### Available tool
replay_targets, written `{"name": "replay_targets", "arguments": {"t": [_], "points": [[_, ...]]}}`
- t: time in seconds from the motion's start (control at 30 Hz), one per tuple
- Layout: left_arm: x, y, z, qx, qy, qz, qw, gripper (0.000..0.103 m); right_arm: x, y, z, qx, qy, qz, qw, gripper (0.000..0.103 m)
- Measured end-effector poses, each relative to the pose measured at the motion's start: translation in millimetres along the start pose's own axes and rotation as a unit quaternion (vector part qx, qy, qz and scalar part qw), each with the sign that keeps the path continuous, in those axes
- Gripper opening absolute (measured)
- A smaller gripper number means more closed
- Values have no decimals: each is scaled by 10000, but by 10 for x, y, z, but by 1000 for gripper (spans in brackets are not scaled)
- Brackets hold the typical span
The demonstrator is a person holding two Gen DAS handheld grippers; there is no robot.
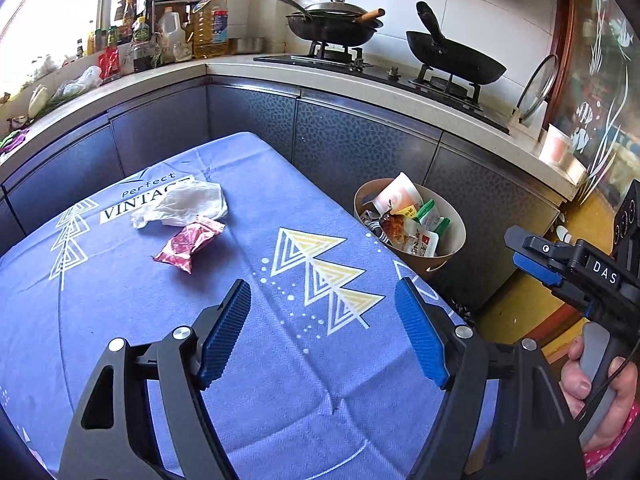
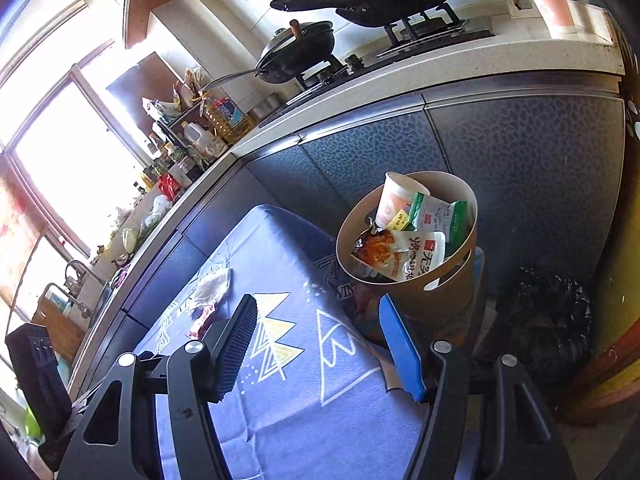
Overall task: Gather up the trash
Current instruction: 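Bring both open tools back over the tissue and red wrapper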
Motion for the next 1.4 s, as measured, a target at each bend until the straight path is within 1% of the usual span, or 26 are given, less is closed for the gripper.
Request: {"name": "replay_targets", "arguments": {"t": [0.37, 0.47, 0.83, 1.4], "points": [[297, 9, -98, -92, 31, -290, 9995, 75, 258, -49, 75, 112, 88, -129, 9998, 64], [373, 1, -107, -101, 45, -361, 9993, 76, 325, -61, 90, 140, 135, -162, 9997, 65], [664, -35, -121, -126, 158, -642, 9977, 77, 453, -123, 168, 274, 178, -230, 9992, 65], [796, -99, -100, -103, 161, -734, 9971, 80, 534, -162, 216, 369, 193, -239, 9988, 66]]}}
Point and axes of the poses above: each gripper's, at about its wrist camera, not at the fingertips, and z roughly the way its jaws point, x to its left, y to its top, the point moved 9 cm from there along z, roughly the way its jaws point, and after that the axes turned 12 degrees about -z, right-handed, at the moved point
